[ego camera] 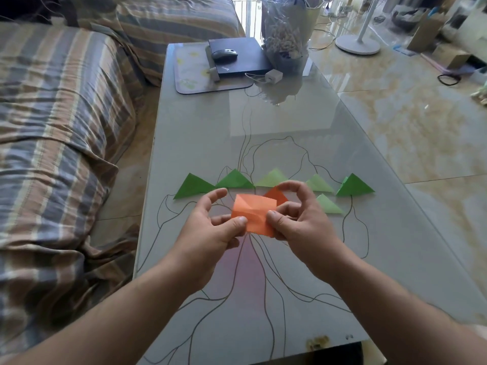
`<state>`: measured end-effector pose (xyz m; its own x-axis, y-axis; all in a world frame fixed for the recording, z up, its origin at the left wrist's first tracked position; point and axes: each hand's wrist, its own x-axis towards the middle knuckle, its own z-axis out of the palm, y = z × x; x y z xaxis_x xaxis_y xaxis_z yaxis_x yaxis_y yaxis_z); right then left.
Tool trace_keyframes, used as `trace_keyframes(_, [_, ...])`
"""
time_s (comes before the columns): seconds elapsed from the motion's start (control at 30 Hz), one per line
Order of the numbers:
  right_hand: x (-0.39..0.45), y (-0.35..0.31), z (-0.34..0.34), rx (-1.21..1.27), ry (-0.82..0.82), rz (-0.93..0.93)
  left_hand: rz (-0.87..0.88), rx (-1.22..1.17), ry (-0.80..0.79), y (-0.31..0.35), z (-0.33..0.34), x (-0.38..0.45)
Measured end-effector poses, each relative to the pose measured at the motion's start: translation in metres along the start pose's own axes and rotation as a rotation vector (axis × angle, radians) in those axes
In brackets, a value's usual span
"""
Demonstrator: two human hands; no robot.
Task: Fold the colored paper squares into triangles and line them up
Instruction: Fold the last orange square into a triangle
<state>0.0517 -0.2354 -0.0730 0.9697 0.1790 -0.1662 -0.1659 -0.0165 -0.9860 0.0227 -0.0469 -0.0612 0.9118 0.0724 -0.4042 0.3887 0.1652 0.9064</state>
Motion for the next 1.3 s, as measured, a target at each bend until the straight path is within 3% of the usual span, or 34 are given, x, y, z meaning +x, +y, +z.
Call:
trace_keyframes(0.1, [0.000,-0.003,-0.002,-0.074,-0.045,-0.067,-0.004,0.060,0.012,0.003,-0.005,0.002])
trace_keyframes(0.47, [-0.001,-0.009,-0.009,-0.132,-0.199,0.009,0.072,0.187,-0.046,0.008,-0.009,0.003])
trace_keyframes(0.67, [-0.003,-0.006,-0.009,-0.559,-0.275,-0.105,0.094,0.385,-0.060,0.008,-0.011,0.001])
trace_keyframes(0.77, [-0.004,-0.009,-0.009,-0.323,-0.324,0.019,0.146,0.585,-0.137,0.008,-0.011,-0.001])
trace_keyframes(0.87, [-0.003,-0.012,-0.010,-0.080,-0.368,0.187,0.097,0.583,-0.274,0.008,-0.010,-0.001])
trace_keyframes(1.03, [-0.004,-0.008,-0.008,-0.037,-0.375,0.221,0.034,0.503,-0.371,0.011,-0.010,-0.005])
trace_keyframes(1.3, [0.005,-0.012,-0.014,0.132,-0.092,0.243,0.040,0.278,-0.376,0.008,-0.015,-0.010])
